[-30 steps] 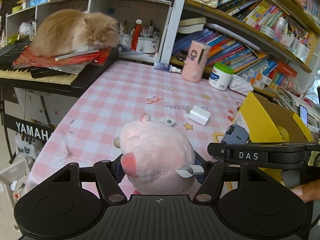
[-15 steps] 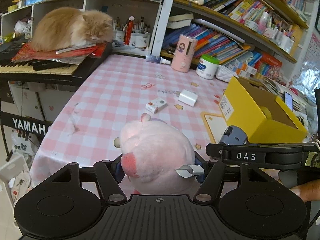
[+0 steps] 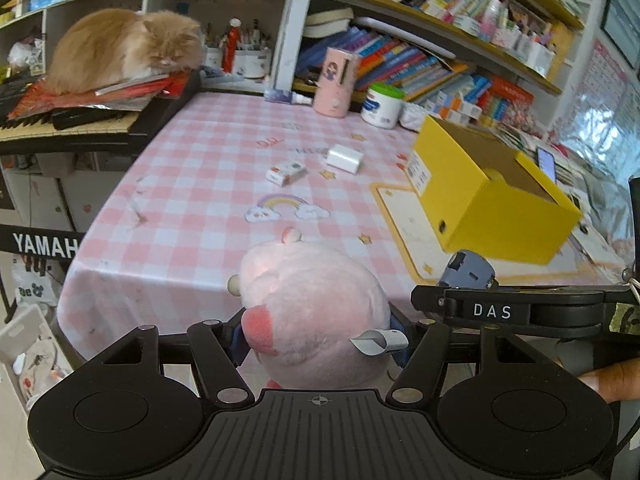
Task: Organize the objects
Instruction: 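Lift the pig and toy car and carry them toward the yellow box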
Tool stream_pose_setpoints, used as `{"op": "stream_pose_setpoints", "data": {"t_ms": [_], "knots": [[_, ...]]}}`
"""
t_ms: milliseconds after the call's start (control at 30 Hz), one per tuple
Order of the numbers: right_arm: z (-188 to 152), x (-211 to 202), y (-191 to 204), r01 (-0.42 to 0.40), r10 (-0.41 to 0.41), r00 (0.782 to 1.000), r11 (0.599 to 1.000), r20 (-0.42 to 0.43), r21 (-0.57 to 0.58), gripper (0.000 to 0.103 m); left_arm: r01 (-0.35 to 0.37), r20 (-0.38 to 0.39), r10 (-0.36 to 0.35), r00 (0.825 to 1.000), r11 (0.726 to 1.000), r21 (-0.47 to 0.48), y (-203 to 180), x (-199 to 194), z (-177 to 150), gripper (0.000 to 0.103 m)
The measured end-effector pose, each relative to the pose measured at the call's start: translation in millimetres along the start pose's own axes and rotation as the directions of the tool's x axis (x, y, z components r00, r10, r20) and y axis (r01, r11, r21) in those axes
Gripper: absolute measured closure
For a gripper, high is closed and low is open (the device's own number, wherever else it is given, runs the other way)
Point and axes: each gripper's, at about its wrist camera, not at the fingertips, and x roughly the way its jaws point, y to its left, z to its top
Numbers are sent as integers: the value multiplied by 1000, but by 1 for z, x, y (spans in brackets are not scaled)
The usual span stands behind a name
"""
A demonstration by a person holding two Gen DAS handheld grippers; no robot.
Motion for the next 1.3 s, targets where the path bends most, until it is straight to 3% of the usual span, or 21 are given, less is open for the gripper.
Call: {"op": "stream_pose_setpoints", "data": {"t_ms": [433,1033,1300], "knots": [[-46,-32,-32,91,-90,996,988,-15,128,47,122,-65,-115,991,987,109,-39,6,-17,39],[-72,-77,-89,249,-257,966,926,-11,284,47,302,-110,-282,953,921,246,-108,23,-11,39],[-76,-89,-111,279,-294,956,901,-6,333,47,324,-124,-301,946,902,286,-129,30,-7,39]]}}
